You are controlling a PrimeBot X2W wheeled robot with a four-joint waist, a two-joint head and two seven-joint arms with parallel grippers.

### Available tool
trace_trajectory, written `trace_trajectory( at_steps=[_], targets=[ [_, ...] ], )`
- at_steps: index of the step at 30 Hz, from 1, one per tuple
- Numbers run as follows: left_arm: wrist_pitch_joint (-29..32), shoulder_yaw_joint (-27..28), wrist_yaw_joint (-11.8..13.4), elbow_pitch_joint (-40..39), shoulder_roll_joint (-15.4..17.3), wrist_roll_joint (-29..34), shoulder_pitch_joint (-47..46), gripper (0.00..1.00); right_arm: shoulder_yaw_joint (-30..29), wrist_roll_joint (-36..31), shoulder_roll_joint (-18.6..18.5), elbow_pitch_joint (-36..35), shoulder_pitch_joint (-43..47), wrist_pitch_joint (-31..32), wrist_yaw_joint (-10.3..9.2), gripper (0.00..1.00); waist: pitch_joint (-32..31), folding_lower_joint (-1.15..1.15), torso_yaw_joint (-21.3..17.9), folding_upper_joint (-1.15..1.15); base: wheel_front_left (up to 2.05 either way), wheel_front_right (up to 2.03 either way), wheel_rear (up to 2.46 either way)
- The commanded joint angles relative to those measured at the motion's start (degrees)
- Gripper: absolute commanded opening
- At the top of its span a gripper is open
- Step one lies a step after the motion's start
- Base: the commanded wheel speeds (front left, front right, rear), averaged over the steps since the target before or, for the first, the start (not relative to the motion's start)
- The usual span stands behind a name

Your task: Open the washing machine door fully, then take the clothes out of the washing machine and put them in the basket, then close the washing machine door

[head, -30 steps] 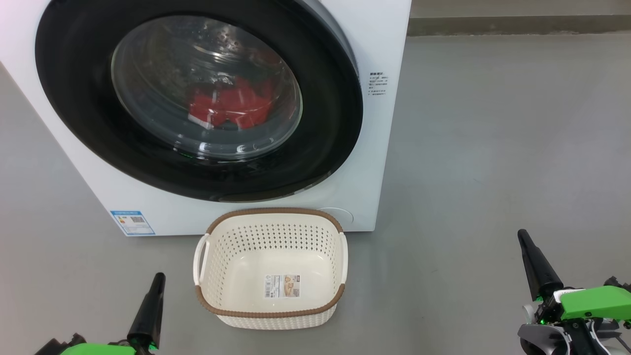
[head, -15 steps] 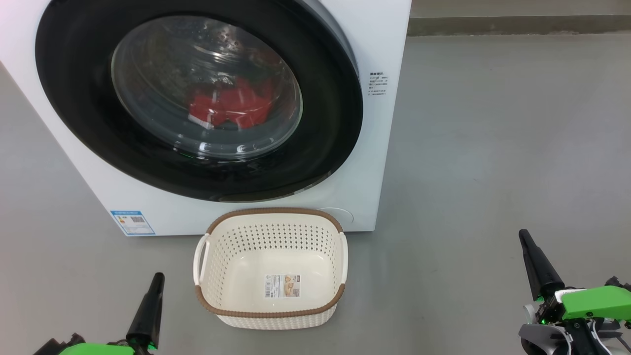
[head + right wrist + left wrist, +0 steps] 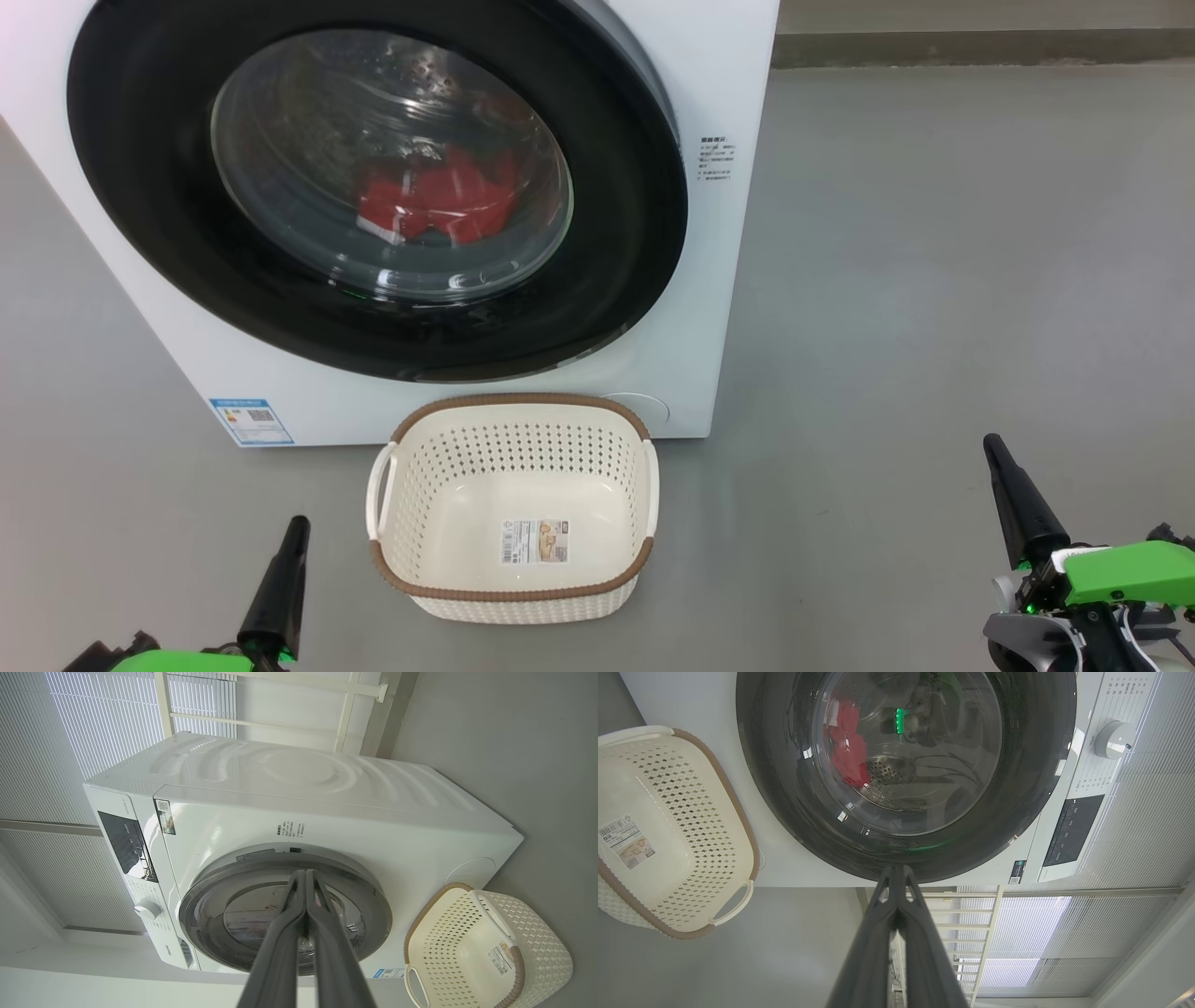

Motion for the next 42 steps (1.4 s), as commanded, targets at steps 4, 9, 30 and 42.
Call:
trace_trajectory(
  at_steps=[4,9,30,42],
  targets=[
    [0.47,2.06,-0.41,-1.53,0.72,0.53,-2.31,0.00,0.99,-0.33,-0.45,-1.67,-2.37,0.28,0.03,0.00,0.00,0.00,0.00,0.00,0.00,0.00,0.00],
    [0.53,2.14,-0.41,-1.53,0.67,0.59,-2.32,0.00,0.92,-0.40,-0.40,-1.66,-2.37,0.34,0.03,0.00,0.00,0.00,0.00,0.00,0.00,0.00,0.00],
    [0.76,2.43,-0.41,-1.51,0.46,0.84,-2.34,0.00,0.65,-0.62,-0.21,-1.65,-2.40,0.56,0.03,0.00,0.00,0.00,0.00,0.00,0.00,0.00,0.00],
    [-0.50,-0.03,0.04,1.29,-0.77,1.14,1.47,1.00,0.67,-1.15,0.87,2.20,1.39,-0.65,0.00,1.00,-0.03,0.11,0.17,0.00,0.00,0.00,0.00]
  ],
)
